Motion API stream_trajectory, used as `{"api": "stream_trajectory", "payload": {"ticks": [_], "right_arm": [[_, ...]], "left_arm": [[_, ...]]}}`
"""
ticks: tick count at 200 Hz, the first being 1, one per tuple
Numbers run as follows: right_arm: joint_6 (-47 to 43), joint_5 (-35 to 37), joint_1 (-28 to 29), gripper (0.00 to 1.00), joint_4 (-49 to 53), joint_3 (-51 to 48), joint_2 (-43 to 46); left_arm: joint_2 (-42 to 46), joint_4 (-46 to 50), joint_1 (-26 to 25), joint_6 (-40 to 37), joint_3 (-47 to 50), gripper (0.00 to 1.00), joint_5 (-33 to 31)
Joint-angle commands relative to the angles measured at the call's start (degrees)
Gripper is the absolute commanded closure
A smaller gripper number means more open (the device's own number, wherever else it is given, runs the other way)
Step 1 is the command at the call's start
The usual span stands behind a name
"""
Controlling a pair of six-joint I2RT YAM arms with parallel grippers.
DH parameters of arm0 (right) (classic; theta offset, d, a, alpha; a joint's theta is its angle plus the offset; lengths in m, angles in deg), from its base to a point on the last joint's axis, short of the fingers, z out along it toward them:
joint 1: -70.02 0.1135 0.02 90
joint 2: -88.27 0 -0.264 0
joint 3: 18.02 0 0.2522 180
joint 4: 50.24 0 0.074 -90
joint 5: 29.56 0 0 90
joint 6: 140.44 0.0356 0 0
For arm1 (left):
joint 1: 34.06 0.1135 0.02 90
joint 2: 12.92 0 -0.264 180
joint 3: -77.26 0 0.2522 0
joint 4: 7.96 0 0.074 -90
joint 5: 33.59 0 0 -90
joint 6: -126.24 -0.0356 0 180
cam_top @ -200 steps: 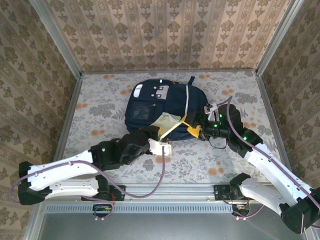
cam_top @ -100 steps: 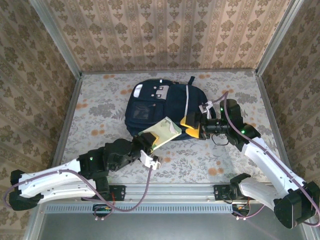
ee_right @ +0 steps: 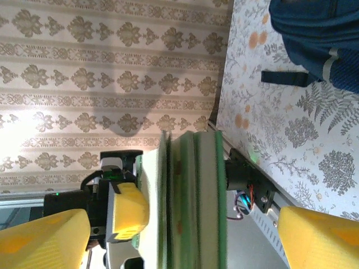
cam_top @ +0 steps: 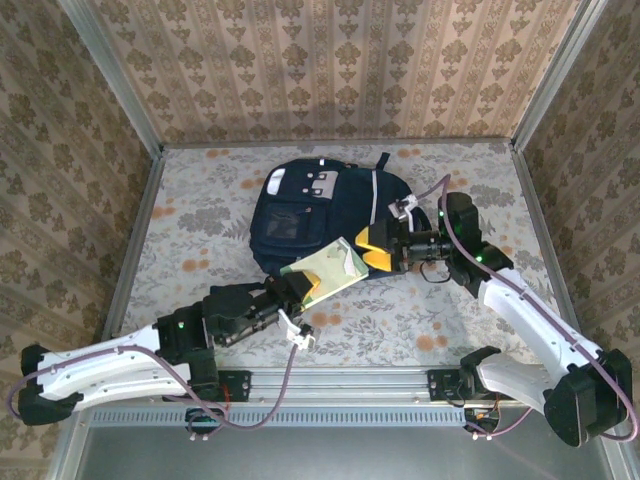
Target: Pack books, pencil case, and school supplies into a backpack
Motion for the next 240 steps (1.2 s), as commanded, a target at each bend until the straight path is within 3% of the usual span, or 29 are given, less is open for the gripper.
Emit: {"api": "stream_trajectory", "payload": {"ticks": [1, 43, 71, 135, 168, 181, 210, 240], "right_arm": [[-0.08, -1.84, 1.86, 0.11, -2.59, -0.83, -1.59], [3.51, -1.96, 6.33, 0.12, -10.24, -1.26, -2.48], [5.02, -2.27, 7.83, 0.18, -12.64, -0.59, -2.12], [5.82, -1.81, 8.27, 0.49, -13.41, -1.00, -1.50], [6.24, -0.78, 8.29, 0.73, -13.32, -1.45, -1.46], [6.32, -0.22, 8.27, 0.78, -13.29, -1.76, -1.50], [7.56, 1.01, 6.44, 0.84, -13.38, -2.99, -0.99], [5.77, 4.11, 1.65, 0.87, -8.75, -4.62, 1.66]], "left_arm": [[1.74, -5.22, -0.52, -1.41, 0.35, 1.00, 1.72], [2.47, -4.09, -0.50, -1.25, 0.52, 1.00, 2.39], [2.47, -3.71, -0.50, -1.17, 0.83, 1.00, 2.56], [3.30, -1.82, -0.50, 0.87, 1.14, 1.00, 5.73], [3.17, -0.11, -0.46, 1.21, 0.79, 1.00, 6.67], [3.02, 0.29, -0.49, 1.45, 0.79, 1.00, 6.70], [2.87, 1.57, -0.41, 2.20, 1.23, 0.64, 6.96], [0.05, 7.45, 0.00, 6.37, -0.98, 0.47, 4.11]]}}
